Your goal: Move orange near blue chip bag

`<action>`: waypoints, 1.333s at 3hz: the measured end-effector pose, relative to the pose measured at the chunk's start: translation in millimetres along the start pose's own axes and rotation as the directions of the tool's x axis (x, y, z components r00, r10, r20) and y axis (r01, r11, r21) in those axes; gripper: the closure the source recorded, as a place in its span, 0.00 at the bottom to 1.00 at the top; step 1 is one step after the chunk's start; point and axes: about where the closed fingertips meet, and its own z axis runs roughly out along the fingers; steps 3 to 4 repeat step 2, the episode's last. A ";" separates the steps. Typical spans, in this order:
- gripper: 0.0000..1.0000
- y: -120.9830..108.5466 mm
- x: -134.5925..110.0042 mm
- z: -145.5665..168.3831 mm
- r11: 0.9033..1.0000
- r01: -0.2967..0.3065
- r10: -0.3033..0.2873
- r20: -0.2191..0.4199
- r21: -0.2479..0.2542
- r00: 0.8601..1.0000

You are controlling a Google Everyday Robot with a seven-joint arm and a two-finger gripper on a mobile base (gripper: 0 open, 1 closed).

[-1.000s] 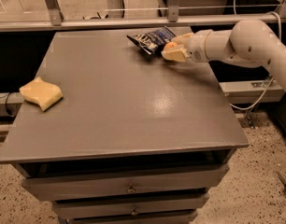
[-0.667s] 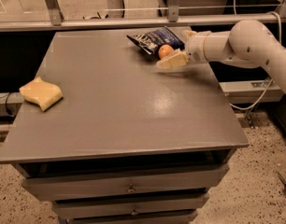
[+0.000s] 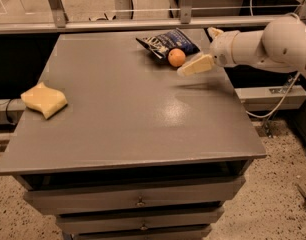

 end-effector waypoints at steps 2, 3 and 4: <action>0.00 -0.4 11.5 -133.1 1.000 -0.004 0.004 0.040 -0.010 0.999; 0.00 -0.4 11.5 -133.1 1.000 -0.004 0.004 0.040 -0.010 0.999; 0.00 -0.4 11.5 -133.1 1.000 -0.004 0.004 0.040 -0.010 0.999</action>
Offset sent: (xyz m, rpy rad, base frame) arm -0.1248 -0.1375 0.0560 0.0579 -0.0251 0.0138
